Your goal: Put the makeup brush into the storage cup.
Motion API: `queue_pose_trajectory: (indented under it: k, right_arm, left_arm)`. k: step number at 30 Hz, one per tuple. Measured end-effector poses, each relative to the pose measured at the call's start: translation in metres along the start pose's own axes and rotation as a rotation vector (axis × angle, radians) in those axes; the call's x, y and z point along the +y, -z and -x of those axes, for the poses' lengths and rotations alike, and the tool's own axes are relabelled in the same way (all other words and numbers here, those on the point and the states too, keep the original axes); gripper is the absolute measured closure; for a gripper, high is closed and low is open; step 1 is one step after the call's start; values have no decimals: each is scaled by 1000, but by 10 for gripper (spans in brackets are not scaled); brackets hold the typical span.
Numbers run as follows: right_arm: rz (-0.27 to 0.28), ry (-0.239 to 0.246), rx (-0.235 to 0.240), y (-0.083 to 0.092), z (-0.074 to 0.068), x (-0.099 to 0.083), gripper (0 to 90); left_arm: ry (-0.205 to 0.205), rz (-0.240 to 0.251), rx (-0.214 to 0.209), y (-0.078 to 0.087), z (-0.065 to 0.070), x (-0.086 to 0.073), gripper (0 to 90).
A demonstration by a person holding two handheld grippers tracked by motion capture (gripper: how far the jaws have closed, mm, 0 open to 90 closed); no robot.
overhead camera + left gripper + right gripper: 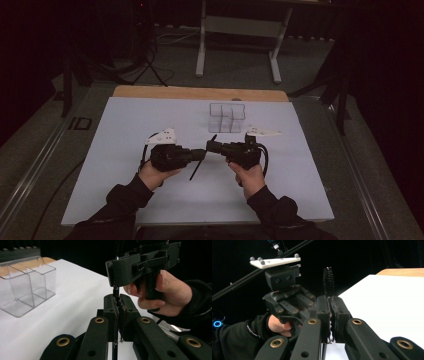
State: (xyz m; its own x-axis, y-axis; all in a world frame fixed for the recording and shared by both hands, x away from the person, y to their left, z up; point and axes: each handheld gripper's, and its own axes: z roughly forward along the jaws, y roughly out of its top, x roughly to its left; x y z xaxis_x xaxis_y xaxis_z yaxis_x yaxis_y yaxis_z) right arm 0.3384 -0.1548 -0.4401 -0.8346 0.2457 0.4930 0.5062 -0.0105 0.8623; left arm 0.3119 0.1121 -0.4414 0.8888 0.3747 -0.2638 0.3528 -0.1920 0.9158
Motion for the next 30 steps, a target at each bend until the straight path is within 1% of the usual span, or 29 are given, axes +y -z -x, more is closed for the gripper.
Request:
queue_pose_trajectory:
  k: [1, 2, 3, 4, 5, 7, 8, 9, 10, 11, 13, 14, 15, 16, 18, 20, 22, 23, 24, 26, 28, 29, 30]
  right_arm:
    - [-2, 8, 0, 0, 0, 1, 862]
    - [-3, 15, -5, 0, -1, 1, 862]
    - [-3, 15, -5, 0, -1, 1, 862]
    - [-6, 22, -6, 1, -1, 2, 862]
    - [-4, 31, -11, 2, -1, 3, 862]
    - [-5, 34, -16, 4, 0, 5, 862]
    - [-5, 34, -16, 4, 0, 5, 862]
    - [-7, 40, -21, 4, 0, 6, 863]
    - [-6, 44, -25, 7, 2, 8, 863]
    - [-6, 49, -32, 8, 2, 9, 863]
    - [-4, 55, -37, 11, 4, 12, 863]
    - [-3, 62, -45, 13, 4, 13, 863]
    - [-6, 72, -51, 15, 4, 15, 863]
    - [-2, 74, -55, 17, 5, 17, 863]
    - [2, 92, -66, 21, 5, 21, 863]
    - [3, 101, -72, 26, 4, 25, 863]
    - [-4, 137, -91, 29, 3, 29, 863]
    - [-5, 142, -96, 31, 2, 30, 863]
    - [-9, 151, -102, 33, 2, 32, 863]
    - [-20, 179, -123, 36, 2, 35, 863]
    - [-29, 193, -139, 40, 2, 39, 863]
    - [-33, 201, -149, 41, 2, 40, 863]
    - [-36, 204, -153, 43, 3, 42, 863]
  left_arm:
    - [1, 0, -12, 0, -1, 0, 837]
    - [-2, 6, -6, 0, 0, -1, 759]
    - [-2, 6, -6, 0, 0, -1, 719]
    - [-2, -2, -9, 1, 0, 0, 719]
    - [-4, 4, -4, 2, 0, -1, 667]
    - [6, 9, -14, 5, -1, -1, 654]
    - [6, 9, -14, 5, -1, -1, 634]
    - [-2, 14, -4, 8, -1, -2, 634]
    - [0, 14, -1, 9, -2, -3, 628]
    - [-7, 10, 20, 11, -2, -3, 606]
    - [5, 0, 35, 15, -3, -4, 593]
    - [0, -8, 63, 17, -2, -5, 554]
    - [4, -13, 67, 19, -3, -6, 529]
    - [7, -13, 81, 21, -3, -7, 515]
    - [13, -20, 108, 25, -2, -9, 426]
    - [26, -17, 128, 29, -2, -10, 356]
    - [36, -12, 150, 34, -2, -12, 278]
    - [42, -6, 161, 36, -3, -13, 260]
    - [49, 0, 169, 40, -3, -14, 223]
    - [63, 12, 189, 46, -4, -16, 200]
    - [77, 19, 202, 52, -6, -19, 160]
    - [73, 14, 198, 55, -7, -21, 151]
    - [61, 20, 212, 57, -7, -23, 135]
